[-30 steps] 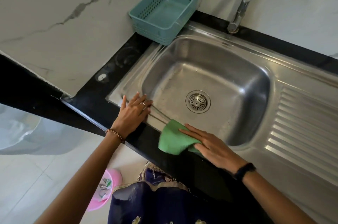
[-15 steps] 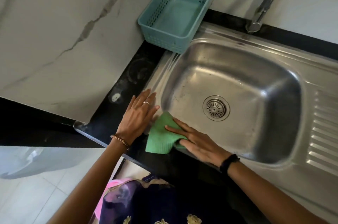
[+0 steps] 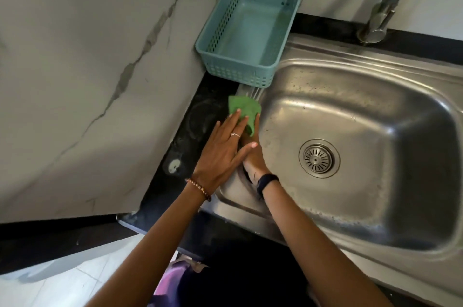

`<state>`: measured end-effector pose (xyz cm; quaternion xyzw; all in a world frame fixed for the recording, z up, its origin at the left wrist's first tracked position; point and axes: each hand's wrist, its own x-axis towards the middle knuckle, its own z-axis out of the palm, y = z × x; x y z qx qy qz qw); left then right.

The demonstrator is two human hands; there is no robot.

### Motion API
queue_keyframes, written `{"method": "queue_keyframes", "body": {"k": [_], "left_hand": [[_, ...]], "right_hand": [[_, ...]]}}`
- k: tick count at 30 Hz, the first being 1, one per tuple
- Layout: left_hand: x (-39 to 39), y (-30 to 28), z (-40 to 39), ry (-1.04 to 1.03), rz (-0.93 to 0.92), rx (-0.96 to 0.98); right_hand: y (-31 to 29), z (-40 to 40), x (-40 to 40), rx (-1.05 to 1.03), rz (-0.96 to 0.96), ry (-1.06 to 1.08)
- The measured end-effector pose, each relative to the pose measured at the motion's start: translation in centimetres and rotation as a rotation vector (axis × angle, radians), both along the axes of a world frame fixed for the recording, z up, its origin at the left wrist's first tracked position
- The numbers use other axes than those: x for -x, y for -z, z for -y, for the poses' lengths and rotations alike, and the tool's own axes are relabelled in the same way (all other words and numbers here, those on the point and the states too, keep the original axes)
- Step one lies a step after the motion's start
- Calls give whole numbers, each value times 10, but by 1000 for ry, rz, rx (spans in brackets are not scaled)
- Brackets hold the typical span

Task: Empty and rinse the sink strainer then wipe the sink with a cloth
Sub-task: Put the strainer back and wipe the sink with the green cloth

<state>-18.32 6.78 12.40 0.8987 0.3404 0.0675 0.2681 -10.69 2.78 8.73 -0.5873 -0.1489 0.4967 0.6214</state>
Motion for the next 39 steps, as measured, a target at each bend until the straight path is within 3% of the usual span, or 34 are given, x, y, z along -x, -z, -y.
{"method": "queue_keyframes", "body": {"k": [8, 13, 15, 18, 23, 28, 33, 36, 39], "left_hand": [[-28, 13, -19, -24, -109, -85], [-27, 15, -21, 6, -123, -77], [-28, 14, -20, 18, -169, -139], [-27, 16, -19, 38, -219, -199], [-22, 16, -19, 144, -268, -238], [-9, 13, -3, 149, -201, -180], [9, 17, 20, 177, -292, -250], [13, 16, 32, 254, -334, -273], [14, 17, 38, 320, -379, -306]], "right_hand": [[13, -64, -70, 147, -354, 61], [19, -96, -109, 149, -435, 163], [19, -106, -114, 146, -439, 278], [21, -103, -102, 170, -420, 279], [35, -53, -55, 184, -460, 53], [40, -9, -27, 392, -446, -192], [21, 61, -33, 563, -9, -661], [3, 98, -58, 633, 56, -864], [-20, 139, -93, 812, 131, -919]]}}
